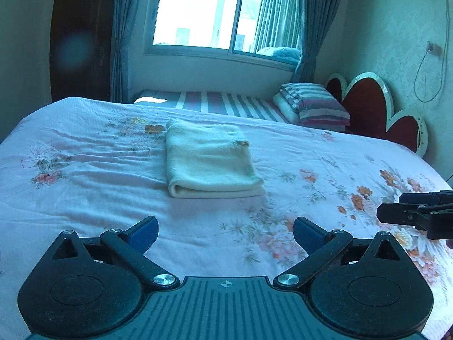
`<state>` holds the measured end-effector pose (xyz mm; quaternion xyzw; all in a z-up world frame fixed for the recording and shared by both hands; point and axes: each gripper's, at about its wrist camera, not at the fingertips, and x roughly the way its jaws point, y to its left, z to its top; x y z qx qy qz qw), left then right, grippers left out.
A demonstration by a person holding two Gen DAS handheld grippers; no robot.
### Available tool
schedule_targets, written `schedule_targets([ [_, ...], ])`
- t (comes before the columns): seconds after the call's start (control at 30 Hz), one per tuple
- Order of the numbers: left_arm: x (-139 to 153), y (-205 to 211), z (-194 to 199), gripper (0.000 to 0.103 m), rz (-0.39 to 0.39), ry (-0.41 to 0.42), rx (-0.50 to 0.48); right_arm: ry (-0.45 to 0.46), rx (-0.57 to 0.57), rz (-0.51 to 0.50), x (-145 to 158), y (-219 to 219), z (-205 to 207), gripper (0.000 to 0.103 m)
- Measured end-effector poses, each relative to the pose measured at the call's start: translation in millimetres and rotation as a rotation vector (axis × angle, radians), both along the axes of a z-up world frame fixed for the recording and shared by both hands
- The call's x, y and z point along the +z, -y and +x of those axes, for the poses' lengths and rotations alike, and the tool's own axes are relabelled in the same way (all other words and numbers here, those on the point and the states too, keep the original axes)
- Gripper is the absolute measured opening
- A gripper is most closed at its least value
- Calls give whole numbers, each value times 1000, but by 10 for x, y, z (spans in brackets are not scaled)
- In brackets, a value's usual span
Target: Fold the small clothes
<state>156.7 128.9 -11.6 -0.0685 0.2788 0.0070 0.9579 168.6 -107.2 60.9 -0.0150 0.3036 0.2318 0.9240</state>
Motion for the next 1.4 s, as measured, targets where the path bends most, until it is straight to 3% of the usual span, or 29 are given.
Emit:
schedule_targets([
  [0.27,447,35,-946,100,-1,80,-7,76,-76,-11,258,66,-787,87],
  [0.47,604,151,-1374,100,7,89,-9,133,-73,-37,398,102,-1268,88],
  [0.83,715,188,-1634,101,10,107,-3,117,-90,-2,439,194,-1490,88],
  [1.4,758,215,-1654,101,-3,123,-7,141,-99,14,519,184,-1560,89],
])
